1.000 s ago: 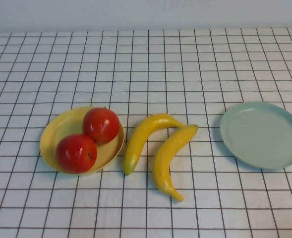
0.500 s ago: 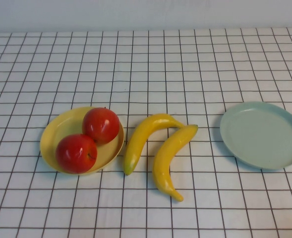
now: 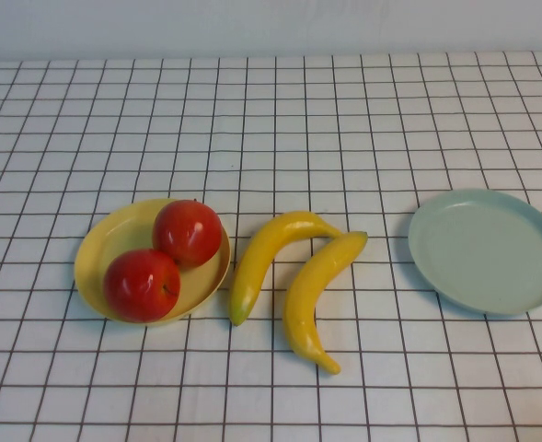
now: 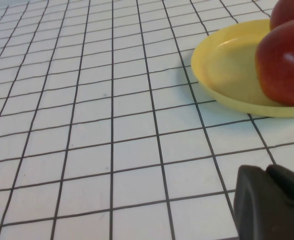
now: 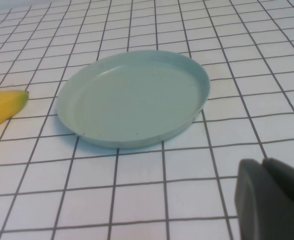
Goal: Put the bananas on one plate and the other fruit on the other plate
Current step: Put another type of fruit in the right plate
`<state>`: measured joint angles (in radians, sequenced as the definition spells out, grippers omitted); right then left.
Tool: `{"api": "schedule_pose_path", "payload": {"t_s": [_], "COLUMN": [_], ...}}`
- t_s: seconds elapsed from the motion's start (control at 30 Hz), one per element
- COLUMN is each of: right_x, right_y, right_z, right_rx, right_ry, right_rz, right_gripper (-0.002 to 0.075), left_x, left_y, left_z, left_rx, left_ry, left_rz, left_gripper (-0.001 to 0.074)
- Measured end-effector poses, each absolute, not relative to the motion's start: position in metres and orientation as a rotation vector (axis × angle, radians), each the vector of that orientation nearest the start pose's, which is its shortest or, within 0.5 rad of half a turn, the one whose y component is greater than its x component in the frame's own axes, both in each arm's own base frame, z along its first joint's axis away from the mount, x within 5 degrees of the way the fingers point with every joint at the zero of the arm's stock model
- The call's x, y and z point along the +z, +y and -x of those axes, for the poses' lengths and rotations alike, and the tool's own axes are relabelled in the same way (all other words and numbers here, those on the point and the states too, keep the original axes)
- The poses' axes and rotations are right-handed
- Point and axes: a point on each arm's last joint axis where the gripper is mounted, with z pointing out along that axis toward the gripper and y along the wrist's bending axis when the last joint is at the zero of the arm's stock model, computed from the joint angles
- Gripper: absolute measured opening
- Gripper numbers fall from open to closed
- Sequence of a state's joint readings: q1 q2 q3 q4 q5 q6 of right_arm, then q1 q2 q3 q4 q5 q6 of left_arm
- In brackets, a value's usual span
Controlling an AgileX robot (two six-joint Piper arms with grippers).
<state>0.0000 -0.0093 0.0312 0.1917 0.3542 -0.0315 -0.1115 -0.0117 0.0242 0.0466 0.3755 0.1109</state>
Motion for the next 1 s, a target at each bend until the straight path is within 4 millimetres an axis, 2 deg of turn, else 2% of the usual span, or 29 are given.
{"api": "schedule_pose_path", "payload": {"t_s": [0.2, 0.27, 0.33, 0.47, 0.57, 0.73, 1.0], "right_x": [0.172, 0.172, 0.174, 0.185, 0.192, 0.196, 0.197], "right_y": [0.006, 0.008, 0.013, 0.025, 0.025, 0.020, 0.017], "right_z": [-0.053, -0.053, -0.053, -0.053, -0.053, -0.055, -0.055], "right_rx": [0.171, 0.240, 0.394, 0.881, 1.056, 1.034, 0.990], "right_ry": [1.853, 1.848, 1.830, 1.696, 1.589, 1.514, 1.491], "right_rz": [-0.096, -0.142, -0.241, -0.567, -0.703, -0.732, -0.729], "right_gripper": [-0.0015, -0.0015, -0.0015, -0.0015, -0.0015, -0.0015, -0.0015], "left_x": [0.172, 0.172, 0.172, 0.172, 0.172, 0.172, 0.172], "left_y": [-0.004, -0.004, -0.004, -0.004, -0.004, -0.004, -0.004], "left_z": [-0.052, -0.052, -0.052, -0.052, -0.052, -0.052, -0.052], "left_rx": [0.045, 0.045, 0.045, 0.045, 0.045, 0.045, 0.045], "left_ry": [1.856, 1.856, 1.856, 1.856, 1.856, 1.856, 1.856], "left_rz": [-0.236, -0.236, -0.236, -0.236, -0.236, -0.236, -0.236], "left_gripper": [0.0000, 0.0000, 0.0000, 0.0000, 0.0000, 0.0000, 0.0000]}}
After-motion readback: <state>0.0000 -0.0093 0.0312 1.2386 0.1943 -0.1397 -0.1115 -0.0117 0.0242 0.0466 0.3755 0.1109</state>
